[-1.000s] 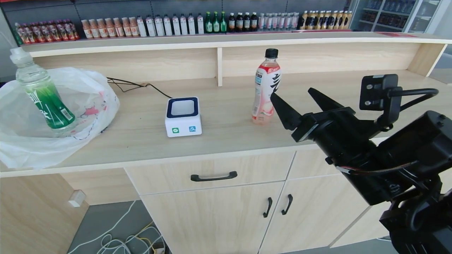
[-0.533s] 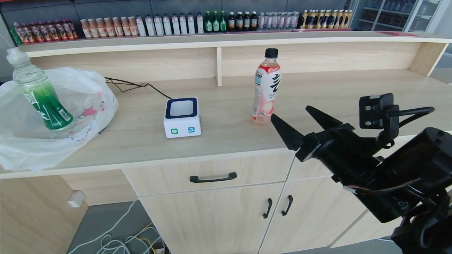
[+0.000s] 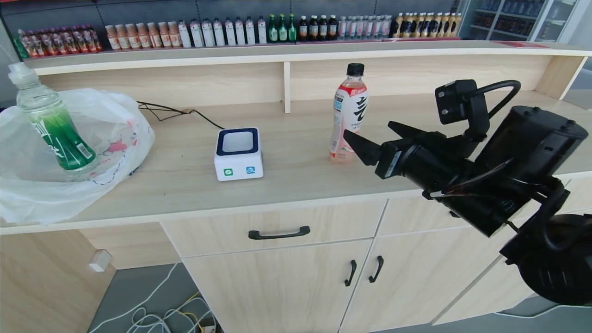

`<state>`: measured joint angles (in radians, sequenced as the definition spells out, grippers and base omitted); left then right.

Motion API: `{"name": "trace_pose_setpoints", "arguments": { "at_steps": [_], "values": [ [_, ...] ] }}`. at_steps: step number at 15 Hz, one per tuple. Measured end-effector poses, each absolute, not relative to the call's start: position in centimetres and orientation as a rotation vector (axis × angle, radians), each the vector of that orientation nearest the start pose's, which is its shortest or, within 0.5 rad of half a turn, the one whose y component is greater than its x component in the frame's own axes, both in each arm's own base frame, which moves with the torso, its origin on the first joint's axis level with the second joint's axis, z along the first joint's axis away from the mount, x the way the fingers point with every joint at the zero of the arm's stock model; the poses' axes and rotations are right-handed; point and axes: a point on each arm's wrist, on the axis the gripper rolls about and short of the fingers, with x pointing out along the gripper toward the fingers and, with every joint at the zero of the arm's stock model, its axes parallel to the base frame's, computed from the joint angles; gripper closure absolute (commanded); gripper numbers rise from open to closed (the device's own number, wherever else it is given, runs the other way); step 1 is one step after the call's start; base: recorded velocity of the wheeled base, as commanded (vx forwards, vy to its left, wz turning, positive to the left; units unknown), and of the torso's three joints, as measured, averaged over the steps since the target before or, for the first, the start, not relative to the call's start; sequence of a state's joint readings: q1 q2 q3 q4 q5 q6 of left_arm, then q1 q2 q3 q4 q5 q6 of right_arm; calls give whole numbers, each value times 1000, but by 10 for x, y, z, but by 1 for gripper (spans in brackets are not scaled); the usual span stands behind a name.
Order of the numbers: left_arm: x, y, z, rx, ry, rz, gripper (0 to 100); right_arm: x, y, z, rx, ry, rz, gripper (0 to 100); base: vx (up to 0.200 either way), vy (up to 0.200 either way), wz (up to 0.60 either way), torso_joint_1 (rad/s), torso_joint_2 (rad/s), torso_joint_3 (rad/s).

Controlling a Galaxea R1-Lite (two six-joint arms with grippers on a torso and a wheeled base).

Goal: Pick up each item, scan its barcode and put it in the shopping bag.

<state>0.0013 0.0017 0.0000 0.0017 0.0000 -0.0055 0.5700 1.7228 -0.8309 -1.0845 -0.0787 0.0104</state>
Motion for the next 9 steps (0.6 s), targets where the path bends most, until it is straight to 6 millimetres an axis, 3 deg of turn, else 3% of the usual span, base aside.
{"name": "trace_pose_setpoints", "arguments": {
  "at_steps": [4,9],
  "values": [
    [-23,0,75,-6,3,1,0,277,169,237,69,-178,479,0,0,0,0,0,0,0],
    [-23,0,75,-6,3,1,0,292,176,232,57,-153,472,0,0,0,0,0,0,0]
  ]
}}
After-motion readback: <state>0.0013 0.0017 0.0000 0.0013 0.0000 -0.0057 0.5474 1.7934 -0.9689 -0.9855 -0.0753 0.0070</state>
